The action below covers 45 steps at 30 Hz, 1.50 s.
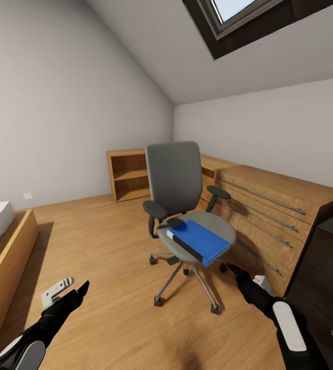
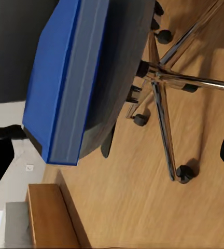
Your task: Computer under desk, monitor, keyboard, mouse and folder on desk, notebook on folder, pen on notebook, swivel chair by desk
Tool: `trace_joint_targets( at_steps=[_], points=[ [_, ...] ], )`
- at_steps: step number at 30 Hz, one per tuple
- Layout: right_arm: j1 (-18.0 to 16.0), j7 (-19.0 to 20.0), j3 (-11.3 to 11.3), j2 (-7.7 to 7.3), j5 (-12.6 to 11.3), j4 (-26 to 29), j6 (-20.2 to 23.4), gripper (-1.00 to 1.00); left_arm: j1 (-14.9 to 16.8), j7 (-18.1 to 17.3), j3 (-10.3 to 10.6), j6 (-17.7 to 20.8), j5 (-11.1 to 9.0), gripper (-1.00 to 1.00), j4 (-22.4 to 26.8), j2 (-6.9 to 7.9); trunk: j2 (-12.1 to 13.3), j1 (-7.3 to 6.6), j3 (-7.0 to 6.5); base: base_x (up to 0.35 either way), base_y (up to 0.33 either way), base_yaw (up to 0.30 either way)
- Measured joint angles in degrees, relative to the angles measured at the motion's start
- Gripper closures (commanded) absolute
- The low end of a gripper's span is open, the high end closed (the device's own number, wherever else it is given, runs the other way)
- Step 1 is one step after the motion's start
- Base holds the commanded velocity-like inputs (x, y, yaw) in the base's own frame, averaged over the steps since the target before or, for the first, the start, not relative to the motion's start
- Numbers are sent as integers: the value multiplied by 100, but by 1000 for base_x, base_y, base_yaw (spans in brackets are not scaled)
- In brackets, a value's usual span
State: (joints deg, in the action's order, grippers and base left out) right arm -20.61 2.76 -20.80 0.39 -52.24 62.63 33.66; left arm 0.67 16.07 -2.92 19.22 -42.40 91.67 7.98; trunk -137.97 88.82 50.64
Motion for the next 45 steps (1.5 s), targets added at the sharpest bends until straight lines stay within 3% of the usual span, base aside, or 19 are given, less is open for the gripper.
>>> trace_joint_targets(
  at_steps=[2, 3, 6, 7, 10, 14, 23, 45],
  points=[
    [0, 327, 137, -11, 8, 7, 21, -100, 0, -2, 5, 0, 1, -100, 0, 0, -1, 1, 0, 0, 0, 0],
    [-1, 648, 335, -23, 13, 14, 66, -100, 0, -7, 8, 1, -1, -100, 0, 0, -1, 1, 0, 0, 0, 0],
    [-1, 997, 451, -29, 30, 10, 78, -100, 0, -10, 9, 5, -1, -100, -1, 0, -1, 1, 1, 0, 0, 0],
    [-1, 1338, 487, -31, 38, -5, 66, -100, 0, -11, 9, 6, 1, -100, -5, 0, -1, 1, 0, 0, 0, 0],
    [-1, 1571, 499, -26, 50, -17, 39, -100, 0, -12, 9, -1, 2, -100, -8, 0, -1, 1, 1, 0, 0, 0],
    [-1, 1610, 458, -29, 52, -53, 49, -100, 0, -12, 11, -5, 2, -100, 19, -3, -1, 1, 1, 0, 0, 0],
    [0, 1606, 259, -34, 41, -384, 107, -100, 0, -4, 176, -9, 10, -100, 103, -16, -361, 198, 162, 0, 0, 0],
    [-1, 1610, 248, -32, 15, -386, 118, -100, 0, -20, 185, -2, 8, -100, 69, -3, -362, 197, 162, 66, 0, 0]
  ],
)
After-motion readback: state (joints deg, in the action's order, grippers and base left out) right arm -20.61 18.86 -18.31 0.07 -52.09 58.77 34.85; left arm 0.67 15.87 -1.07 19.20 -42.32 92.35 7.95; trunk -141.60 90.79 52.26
